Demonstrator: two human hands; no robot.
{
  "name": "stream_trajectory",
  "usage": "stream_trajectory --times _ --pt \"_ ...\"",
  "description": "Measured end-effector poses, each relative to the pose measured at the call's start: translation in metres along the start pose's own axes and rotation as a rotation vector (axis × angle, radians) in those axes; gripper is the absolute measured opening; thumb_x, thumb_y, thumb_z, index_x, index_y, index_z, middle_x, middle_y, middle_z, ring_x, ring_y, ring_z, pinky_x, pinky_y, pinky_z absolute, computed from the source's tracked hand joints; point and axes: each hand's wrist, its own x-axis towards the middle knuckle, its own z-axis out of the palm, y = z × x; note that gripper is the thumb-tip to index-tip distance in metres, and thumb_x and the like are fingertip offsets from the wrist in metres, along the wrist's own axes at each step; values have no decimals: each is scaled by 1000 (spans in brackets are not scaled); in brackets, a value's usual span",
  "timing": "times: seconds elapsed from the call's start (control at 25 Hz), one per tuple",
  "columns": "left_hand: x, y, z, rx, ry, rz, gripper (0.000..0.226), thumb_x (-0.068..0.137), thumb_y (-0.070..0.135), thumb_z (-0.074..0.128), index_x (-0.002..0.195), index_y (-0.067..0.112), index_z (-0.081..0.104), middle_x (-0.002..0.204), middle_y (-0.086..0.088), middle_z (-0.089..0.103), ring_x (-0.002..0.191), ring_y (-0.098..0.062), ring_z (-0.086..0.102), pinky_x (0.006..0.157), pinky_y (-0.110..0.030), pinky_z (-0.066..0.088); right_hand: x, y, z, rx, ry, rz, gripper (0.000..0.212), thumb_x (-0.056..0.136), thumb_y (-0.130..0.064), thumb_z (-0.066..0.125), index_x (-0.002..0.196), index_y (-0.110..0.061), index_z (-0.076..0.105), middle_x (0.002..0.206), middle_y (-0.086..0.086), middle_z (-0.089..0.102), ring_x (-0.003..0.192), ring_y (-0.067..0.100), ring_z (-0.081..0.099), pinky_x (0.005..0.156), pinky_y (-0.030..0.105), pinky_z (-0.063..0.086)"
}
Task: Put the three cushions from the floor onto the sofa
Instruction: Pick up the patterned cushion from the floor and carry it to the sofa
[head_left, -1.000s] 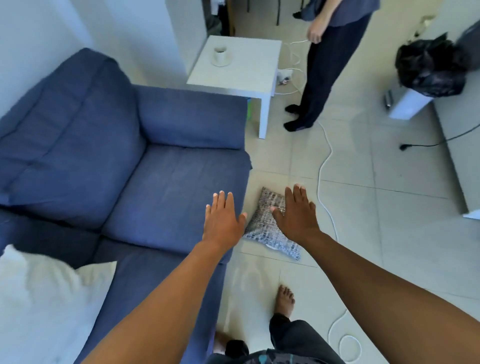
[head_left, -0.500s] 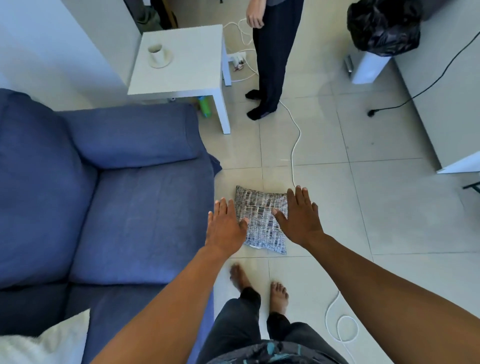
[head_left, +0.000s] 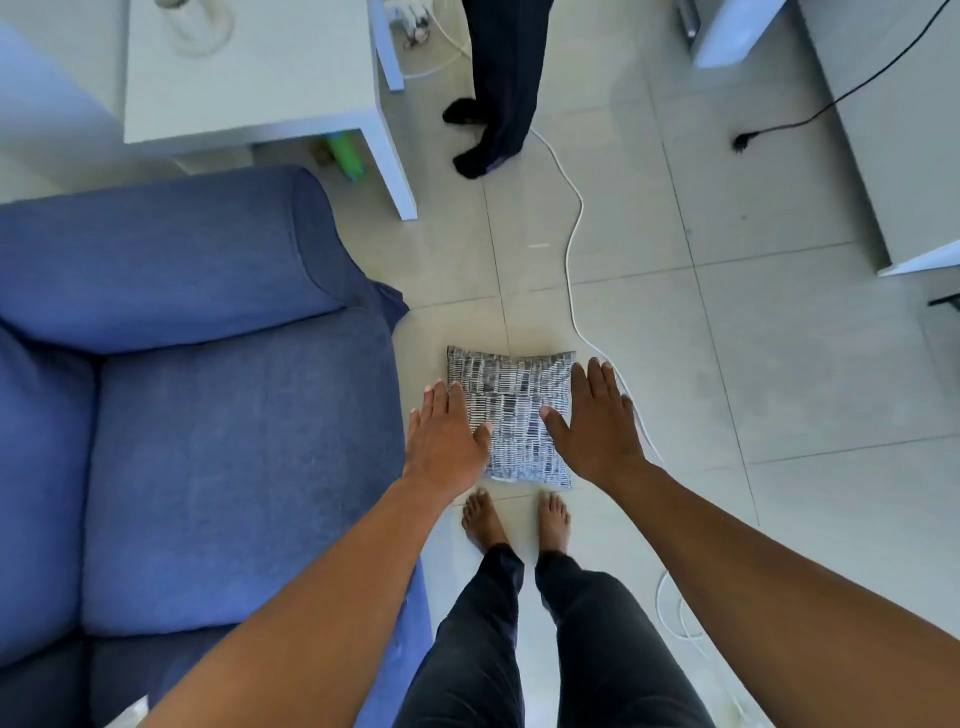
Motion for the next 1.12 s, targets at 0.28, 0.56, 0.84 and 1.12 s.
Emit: stream_trajectory --times 0.28,0.56,0.84,1.12 --pt "114 -40 72 -13 -90 -102 78 110 45 40 170 6 8 179 -16 7 166 -31 5 134 -47 11 108 36 86 8 -102 11 79 107 -50 42 165 -6 12 175 18 5 163 32 0 129 53 16" --pt "251 -93 198 -18 -159 -220 76 110 44 41 169 5 11 178 -18 12 166 -32 12 134 -45 16 228 107 215 14 -154 50 79 106 -47 47 164 -3 17 174 21 12 162 36 7 127 55 20" --pt "348 -136 290 -107 -137 -313 79 107 46 47 169 7 17 177 -15 20 162 -34 23 131 -46 24 310 153 325 102 -128 96 89 100 -56 53 164 -4 20 173 22 14 161 37 11 125 57 23" --pt "410 -173 334 -939 -56 -782 99 72 69 80 148 12 52 143 -10 66 124 -33 68 109 -50 55 358 196 375 1008 -77 567 73 67 -62 90 117 -13 72 106 -2 80 94 7 79 88 26 63"
